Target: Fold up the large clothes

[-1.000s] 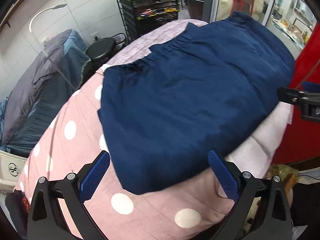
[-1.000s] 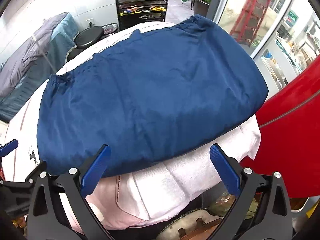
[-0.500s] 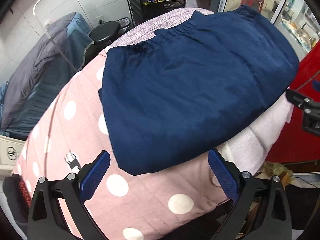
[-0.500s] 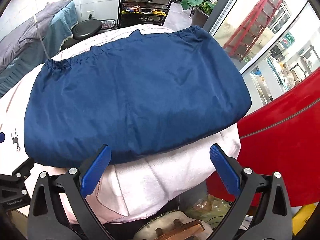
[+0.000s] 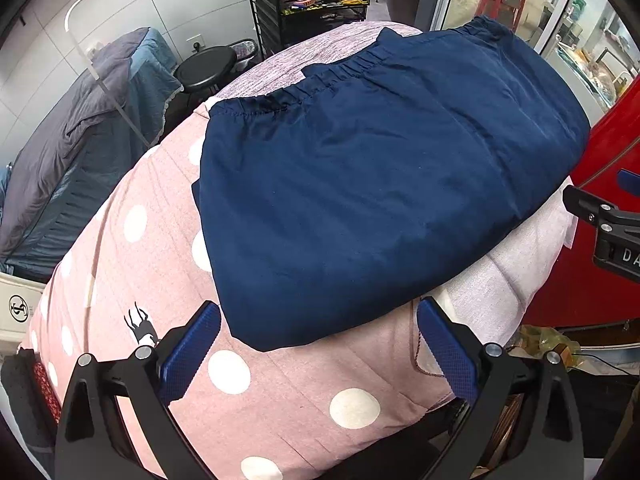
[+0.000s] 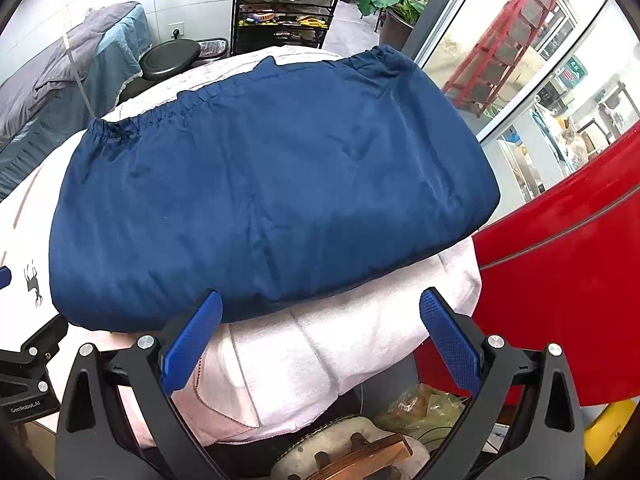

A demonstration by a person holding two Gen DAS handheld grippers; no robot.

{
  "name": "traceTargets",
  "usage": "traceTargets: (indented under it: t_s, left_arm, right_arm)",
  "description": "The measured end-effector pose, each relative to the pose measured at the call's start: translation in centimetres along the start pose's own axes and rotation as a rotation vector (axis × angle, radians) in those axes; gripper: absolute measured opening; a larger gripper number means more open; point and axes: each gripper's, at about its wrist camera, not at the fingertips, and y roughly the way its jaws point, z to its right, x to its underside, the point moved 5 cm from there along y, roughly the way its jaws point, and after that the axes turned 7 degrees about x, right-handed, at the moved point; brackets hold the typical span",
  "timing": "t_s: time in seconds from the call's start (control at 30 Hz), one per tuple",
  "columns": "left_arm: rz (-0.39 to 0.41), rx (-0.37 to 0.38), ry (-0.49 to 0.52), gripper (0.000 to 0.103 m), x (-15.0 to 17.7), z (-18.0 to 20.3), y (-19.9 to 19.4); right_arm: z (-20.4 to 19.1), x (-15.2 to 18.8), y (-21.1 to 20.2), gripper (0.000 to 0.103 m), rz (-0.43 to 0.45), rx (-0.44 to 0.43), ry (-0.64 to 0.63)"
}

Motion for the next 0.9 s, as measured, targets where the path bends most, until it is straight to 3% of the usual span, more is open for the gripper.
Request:
traceTargets:
  t_s: [0.9]
  left_arm:
    - [-0.014,0.0,0.008,0.097,-0.3,-0.5,0.6]
  right_arm:
    - [-1.0,-0.3,0.5,0.098,-0.02,0.001,-0.022]
